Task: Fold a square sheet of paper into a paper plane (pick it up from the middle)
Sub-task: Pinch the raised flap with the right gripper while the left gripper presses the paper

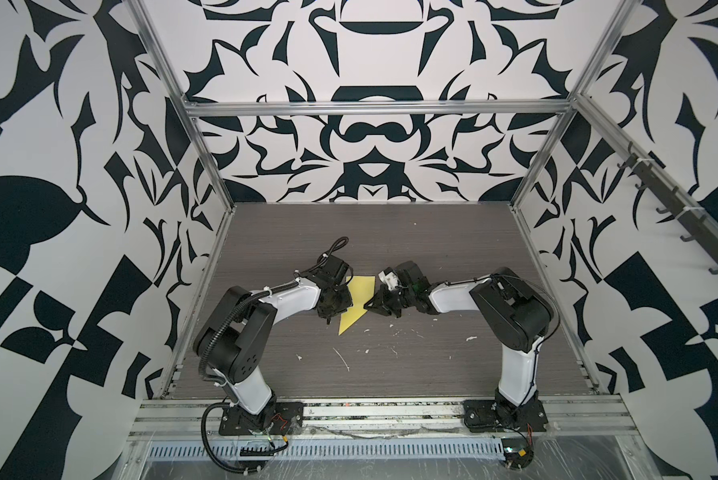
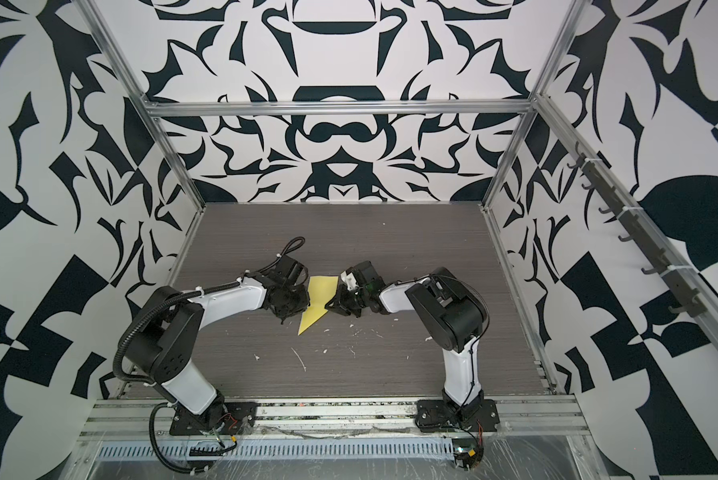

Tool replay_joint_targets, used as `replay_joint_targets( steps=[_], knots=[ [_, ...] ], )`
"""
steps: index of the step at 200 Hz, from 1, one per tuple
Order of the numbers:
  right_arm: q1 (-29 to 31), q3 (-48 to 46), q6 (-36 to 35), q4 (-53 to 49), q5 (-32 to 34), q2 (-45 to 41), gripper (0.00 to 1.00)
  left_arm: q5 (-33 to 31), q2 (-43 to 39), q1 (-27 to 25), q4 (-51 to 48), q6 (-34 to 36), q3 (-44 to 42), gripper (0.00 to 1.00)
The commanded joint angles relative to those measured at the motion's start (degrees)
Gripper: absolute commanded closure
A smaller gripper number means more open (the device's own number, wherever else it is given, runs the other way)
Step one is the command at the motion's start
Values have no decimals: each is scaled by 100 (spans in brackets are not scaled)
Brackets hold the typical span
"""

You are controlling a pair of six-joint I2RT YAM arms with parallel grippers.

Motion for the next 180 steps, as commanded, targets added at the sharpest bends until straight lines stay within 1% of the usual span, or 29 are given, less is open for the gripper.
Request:
replay_joint_targets(
  steps=[1, 9, 16, 29, 41, 49, 59, 74, 77, 79, 83, 101, 128, 150, 174, 176, 180],
  knots=[
    [-17, 24, 133, 222, 168, -283, 99, -69, -346, 17, -199, 155, 233, 87],
    [-43, -52, 181, 223, 293, -401, 100, -61, -516, 10, -125, 228, 245, 83],
    [-71, -135, 222, 217, 413, -529, 100, -38, -676, 11, -6, 296, 225, 77],
    [-150, -295, 310, 161, 653, -792, 100, 29, -976, 8, 345, 454, 109, 62],
    [-240, -421, 388, -47, 901, -1044, 100, 222, -1197, 1, 818, 673, -64, 49],
    [-311, -486, 447, -243, 1034, -1205, 100, 398, -1297, -22, 1162, 882, -189, 39],
    [-393, -542, 523, -541, 1177, -1407, 100, 520, -1392, -89, 1587, 1173, -338, 32],
    [-530, -606, 645, -999, 1350, -1643, 100, 454, -1428, -293, 2064, 1683, -508, 17],
    [-563, -608, 658, -1076, 1367, -1678, 100, 441, -1423, -336, 2127, 1756, -511, 16],
    [-581, -610, 668, -1116, 1375, -1697, 100, 435, -1423, -355, 2168, 1814, -525, 13],
    [-611, -623, 708, -1170, 1385, -1737, 100, 397, -1399, -415, 2243, 1937, -535, 10],
    [-753, -711, 954, -1289, 1405, -1872, 100, 206, -1304, -673, 2735, 2428, -675, 7],
    [-915, -740, 1214, -1464, 1407, -1942, 100, 278, -1031, -870, 3654, 3049, -1005, 8],
    [-1012, -727, 1371, -1560, 1355, -1958, 100, 376, -743, -1027, 4691, 3773, -1415, 10],
    [-1101, -667, 1504, -1639, 1250, -1930, 100, 409, -373, -1190, 5298, 4431, -1590, 14],
    [-1109, -658, 1515, -1648, 1240, -1925, 100, 407, -345, -1195, 5347, 4480, -1605, 17],
    [-1119, -638, 1523, -1669, 1222, -1914, 100, 411, -284, -1215, 5457, 4579, -1638, 19]
  ],
)
